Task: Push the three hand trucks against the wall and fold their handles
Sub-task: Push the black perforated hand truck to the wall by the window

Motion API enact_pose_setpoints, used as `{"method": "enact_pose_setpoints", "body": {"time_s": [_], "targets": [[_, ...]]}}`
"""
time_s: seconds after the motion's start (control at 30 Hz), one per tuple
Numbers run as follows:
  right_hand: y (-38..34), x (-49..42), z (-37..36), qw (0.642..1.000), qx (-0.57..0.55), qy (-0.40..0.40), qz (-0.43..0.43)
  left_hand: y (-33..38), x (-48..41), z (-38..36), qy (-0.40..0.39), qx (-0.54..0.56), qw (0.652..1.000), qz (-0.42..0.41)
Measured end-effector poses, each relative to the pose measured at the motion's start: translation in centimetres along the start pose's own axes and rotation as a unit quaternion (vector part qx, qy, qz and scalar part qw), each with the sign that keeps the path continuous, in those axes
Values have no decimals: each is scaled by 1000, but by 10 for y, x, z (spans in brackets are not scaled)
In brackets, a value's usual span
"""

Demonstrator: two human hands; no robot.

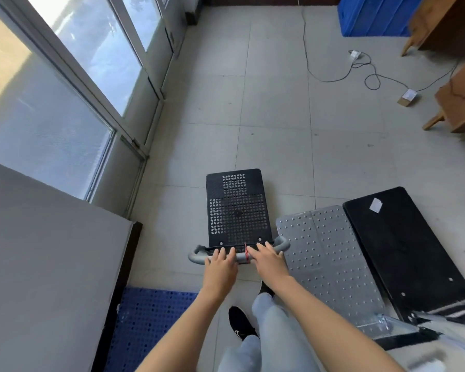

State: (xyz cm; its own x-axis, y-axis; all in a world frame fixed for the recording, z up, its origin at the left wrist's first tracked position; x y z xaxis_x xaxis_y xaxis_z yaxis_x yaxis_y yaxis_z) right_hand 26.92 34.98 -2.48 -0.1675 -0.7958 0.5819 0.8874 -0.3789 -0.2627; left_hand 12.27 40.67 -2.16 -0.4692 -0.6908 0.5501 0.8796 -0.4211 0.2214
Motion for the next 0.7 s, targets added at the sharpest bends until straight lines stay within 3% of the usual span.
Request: {"method": "enact_pose_setpoints", "body": {"time_s": [0.2, 0.7], "targets": [[0, -66, 43, 999, 10, 33, 0, -5, -69, 45, 20, 5, 1000, 3], [-26, -242, 162, 999, -26, 20, -16, -41, -247, 166, 27, 23, 999, 11]]}}
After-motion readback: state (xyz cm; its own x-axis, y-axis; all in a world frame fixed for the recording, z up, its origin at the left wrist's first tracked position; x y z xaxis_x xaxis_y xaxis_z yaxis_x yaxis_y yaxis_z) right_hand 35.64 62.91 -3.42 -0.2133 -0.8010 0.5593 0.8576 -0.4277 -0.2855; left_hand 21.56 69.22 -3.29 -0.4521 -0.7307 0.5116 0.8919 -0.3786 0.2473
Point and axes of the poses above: each hand's wrist, its own x-axis away from the middle knuckle, its own z-axis out of the back of the hand, y = z × x, the point moved 1 cm from there along -x, towards the middle knuckle, and after that the axes turned 4 degrees about x, right-handed, at the moved point
